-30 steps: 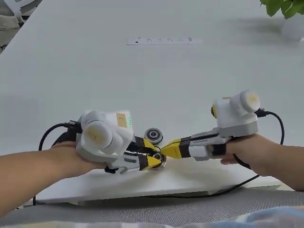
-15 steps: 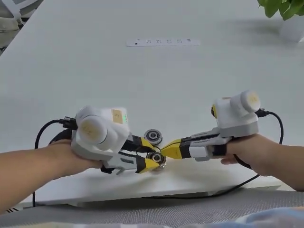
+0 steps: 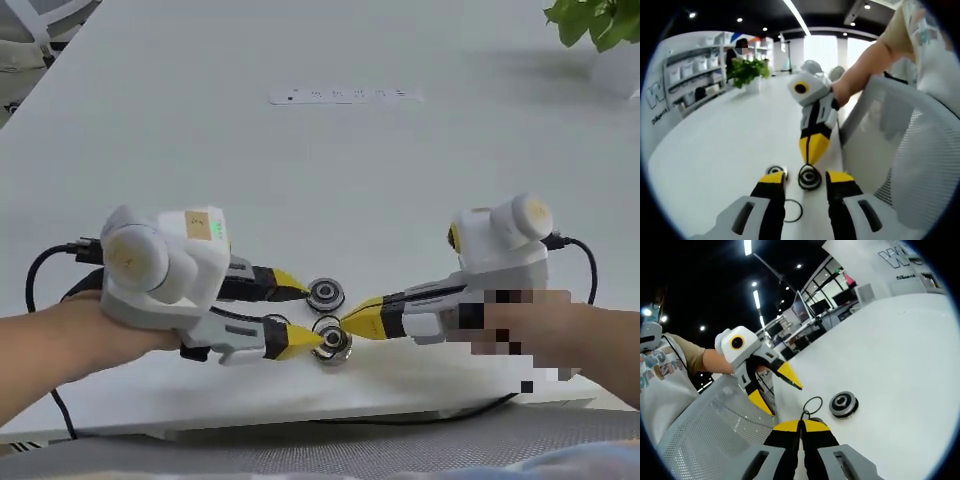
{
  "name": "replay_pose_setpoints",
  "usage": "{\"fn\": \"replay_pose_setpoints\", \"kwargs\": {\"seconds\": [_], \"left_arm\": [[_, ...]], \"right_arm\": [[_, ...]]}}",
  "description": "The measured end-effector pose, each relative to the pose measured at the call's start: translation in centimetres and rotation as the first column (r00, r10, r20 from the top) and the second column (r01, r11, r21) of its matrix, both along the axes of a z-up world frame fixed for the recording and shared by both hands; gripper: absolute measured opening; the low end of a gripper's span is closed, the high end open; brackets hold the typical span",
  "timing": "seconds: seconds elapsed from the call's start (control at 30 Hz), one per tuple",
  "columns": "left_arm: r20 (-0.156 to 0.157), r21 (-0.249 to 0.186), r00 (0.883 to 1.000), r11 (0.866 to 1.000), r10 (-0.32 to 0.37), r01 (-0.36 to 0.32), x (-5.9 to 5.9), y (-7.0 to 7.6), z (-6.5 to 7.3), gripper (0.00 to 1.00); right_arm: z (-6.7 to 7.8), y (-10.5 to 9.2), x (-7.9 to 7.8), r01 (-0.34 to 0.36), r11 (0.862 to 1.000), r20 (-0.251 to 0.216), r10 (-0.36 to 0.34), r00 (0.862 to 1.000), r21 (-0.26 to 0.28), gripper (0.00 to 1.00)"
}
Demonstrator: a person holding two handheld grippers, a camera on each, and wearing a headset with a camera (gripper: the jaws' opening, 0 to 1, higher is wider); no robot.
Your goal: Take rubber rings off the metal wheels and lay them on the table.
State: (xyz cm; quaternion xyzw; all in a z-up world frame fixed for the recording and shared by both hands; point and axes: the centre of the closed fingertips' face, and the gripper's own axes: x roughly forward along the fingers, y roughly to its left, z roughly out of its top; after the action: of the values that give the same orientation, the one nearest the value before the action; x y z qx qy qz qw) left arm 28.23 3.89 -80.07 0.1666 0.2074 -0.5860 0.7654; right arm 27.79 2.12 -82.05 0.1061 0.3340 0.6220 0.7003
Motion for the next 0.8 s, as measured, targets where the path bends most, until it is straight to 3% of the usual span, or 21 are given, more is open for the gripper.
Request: {"fn": "replay_pose_setpoints", "kwargs": {"seconds": [0.53, 0.8], "left_arm": [[0.009, -0.001, 0.995, 0.995, 0.102, -0.102, 0.5, 3.7, 0.5, 0.44], [0.004, 0.002, 0.990, 0.990, 0.139, -0.139, 0.6, 5.0, 0.5, 0.49]], "right_arm": [[1.0, 1.2, 0.4, -0.019, 1.000, 0.017, 0.018, 1.000, 0.008, 0.00], [1.0, 2.7, 1.1, -0.027, 0.999, 0.032, 0.028, 0.999, -0.018, 0.00]]}}
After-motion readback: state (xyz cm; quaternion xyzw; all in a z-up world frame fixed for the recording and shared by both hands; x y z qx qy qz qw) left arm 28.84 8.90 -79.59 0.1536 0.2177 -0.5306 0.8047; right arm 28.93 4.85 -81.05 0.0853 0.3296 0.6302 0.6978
